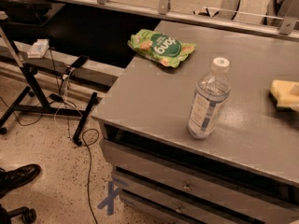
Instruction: Move sponge near blue plastic bottle
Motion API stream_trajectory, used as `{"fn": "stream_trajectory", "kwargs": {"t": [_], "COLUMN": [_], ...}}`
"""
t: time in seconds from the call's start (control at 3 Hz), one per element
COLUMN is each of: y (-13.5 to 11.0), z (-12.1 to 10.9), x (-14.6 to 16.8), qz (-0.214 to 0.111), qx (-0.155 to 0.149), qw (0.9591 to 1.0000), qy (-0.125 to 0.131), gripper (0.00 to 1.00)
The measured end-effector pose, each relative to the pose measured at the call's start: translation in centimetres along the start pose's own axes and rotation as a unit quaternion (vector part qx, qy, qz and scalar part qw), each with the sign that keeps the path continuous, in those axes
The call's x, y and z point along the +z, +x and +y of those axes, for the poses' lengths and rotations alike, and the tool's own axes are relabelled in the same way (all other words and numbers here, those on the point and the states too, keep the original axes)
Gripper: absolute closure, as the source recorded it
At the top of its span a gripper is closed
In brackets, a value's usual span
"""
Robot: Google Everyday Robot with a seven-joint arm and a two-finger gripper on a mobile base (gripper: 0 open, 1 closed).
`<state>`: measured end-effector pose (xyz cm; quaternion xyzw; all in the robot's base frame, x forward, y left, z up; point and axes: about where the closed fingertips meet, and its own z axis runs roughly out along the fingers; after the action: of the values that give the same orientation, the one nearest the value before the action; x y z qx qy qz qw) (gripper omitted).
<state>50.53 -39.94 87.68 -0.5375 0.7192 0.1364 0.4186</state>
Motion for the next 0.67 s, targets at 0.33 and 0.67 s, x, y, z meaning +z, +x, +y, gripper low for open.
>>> {"fn": "stream_trajectory", "kwargs": {"t": [0.33, 0.67], "y": [0.5, -0.5], "z": [4.9, 8.1], "x": [0.0, 0.3], "qz": [-0.013, -0.038], "qx": [-0.011, -0.024], "qw": [0.9979, 0.9939], "qy": [-0.063, -0.101], "gripper": [1.00, 1.00]}}
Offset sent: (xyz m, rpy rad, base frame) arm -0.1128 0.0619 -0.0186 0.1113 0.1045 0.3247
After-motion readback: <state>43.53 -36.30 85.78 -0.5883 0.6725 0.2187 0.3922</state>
